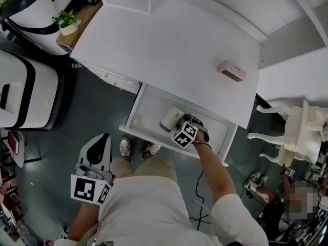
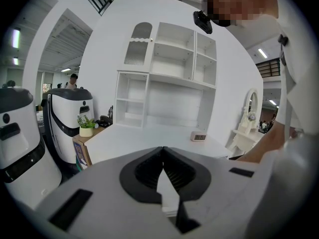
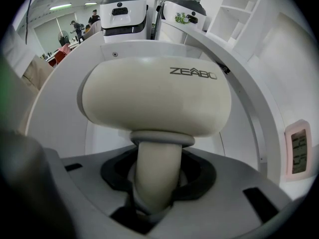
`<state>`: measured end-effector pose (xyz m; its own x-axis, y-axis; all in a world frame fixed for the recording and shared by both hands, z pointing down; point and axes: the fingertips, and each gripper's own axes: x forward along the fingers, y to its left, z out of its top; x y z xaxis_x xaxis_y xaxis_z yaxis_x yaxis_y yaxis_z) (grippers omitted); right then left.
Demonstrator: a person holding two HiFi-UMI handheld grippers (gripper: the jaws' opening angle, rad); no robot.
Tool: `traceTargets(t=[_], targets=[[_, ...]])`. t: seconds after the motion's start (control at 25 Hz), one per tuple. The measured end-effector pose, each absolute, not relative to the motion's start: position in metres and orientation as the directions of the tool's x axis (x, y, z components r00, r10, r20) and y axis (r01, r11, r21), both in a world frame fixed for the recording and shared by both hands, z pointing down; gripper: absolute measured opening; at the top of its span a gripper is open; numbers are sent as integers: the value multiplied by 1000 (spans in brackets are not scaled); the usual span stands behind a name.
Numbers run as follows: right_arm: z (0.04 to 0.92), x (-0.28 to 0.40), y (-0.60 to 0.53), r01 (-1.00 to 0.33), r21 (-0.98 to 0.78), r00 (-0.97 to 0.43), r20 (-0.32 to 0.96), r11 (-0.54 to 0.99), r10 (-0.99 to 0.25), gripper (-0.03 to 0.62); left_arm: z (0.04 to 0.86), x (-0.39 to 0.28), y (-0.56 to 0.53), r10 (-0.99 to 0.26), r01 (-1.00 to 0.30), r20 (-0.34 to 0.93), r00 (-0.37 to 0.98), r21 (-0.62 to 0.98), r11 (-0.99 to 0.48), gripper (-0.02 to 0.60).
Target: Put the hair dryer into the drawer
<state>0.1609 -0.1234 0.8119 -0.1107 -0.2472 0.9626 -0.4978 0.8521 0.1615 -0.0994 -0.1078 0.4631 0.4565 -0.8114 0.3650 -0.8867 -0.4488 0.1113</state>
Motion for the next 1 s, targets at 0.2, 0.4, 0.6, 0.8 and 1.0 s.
traceTargets(t=[0.2, 0.4, 0.6, 0.8, 1.0], targets=[[813, 160, -125, -489, 161, -80, 970, 857, -228, 178, 464, -99, -107, -814, -887, 360, 456, 113, -447, 15], [811, 160, -125, -482, 177, -34, 975, 858, -220, 178, 462, -102, -106, -817, -890, 360, 450, 113, -441, 15], [811, 166, -121, -460, 185, 12, 979, 868, -203, 179, 463, -106, -104, -821, -894, 361, 443, 114, -433, 15], [813, 167, -120, -475, 183, 18, 980, 861, -198, 183, 466, -103, -103, -816, -890, 359, 453, 124, -439, 15], [812, 167, -121, -461, 186, 29, 980, 867, -195, 187, 466, -102, -104, -815, -889, 361, 454, 129, -439, 15]])
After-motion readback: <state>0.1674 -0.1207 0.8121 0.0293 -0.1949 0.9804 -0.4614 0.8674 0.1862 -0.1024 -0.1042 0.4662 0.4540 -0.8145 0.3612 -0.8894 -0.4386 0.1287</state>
